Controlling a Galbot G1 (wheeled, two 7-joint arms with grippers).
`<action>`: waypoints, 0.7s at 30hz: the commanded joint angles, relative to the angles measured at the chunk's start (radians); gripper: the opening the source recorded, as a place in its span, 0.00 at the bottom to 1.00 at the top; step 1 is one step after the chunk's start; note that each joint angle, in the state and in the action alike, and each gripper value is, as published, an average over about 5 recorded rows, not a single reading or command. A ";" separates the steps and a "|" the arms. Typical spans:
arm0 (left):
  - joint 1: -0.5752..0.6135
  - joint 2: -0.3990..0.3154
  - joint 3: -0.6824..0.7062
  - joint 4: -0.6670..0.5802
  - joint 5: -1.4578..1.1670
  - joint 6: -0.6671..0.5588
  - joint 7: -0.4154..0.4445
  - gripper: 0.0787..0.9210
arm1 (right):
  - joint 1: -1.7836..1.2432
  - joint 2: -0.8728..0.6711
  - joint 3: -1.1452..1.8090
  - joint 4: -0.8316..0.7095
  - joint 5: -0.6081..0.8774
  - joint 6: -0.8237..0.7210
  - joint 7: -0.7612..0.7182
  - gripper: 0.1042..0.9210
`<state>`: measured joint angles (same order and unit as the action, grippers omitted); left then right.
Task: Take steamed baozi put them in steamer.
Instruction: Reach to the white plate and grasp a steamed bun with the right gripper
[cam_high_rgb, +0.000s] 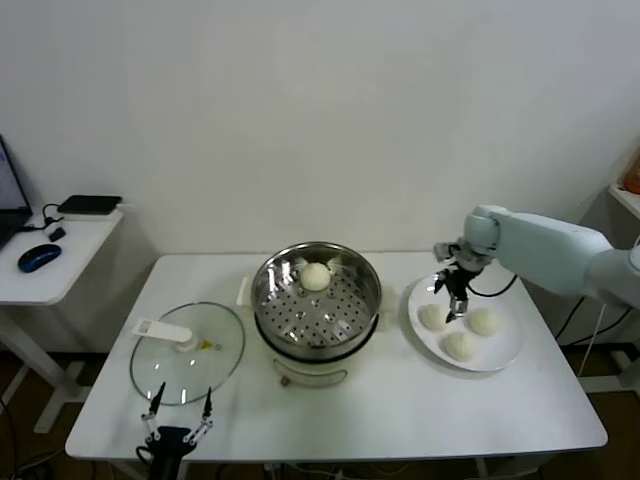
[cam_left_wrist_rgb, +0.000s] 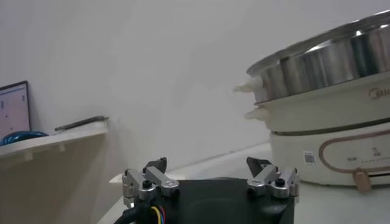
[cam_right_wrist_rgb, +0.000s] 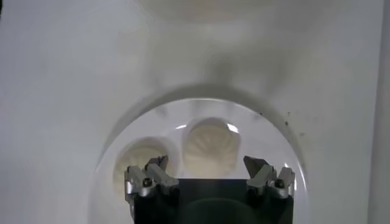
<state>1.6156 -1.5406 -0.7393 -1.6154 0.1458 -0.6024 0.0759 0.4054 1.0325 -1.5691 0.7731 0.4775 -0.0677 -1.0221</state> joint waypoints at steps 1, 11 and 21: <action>-0.001 0.002 -0.002 0.007 0.003 -0.001 0.000 0.88 | -0.107 0.036 0.087 -0.114 -0.058 -0.007 0.009 0.88; 0.005 0.006 -0.005 0.005 0.014 -0.008 0.001 0.88 | -0.139 0.062 0.138 -0.155 -0.090 -0.007 0.027 0.82; 0.007 0.008 -0.014 0.001 0.015 -0.012 0.000 0.88 | -0.119 0.044 0.153 -0.120 -0.109 -0.011 0.016 0.68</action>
<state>1.6220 -1.5324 -0.7528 -1.6144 0.1573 -0.6135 0.0764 0.2948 1.0798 -1.4418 0.6477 0.3870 -0.0760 -1.0042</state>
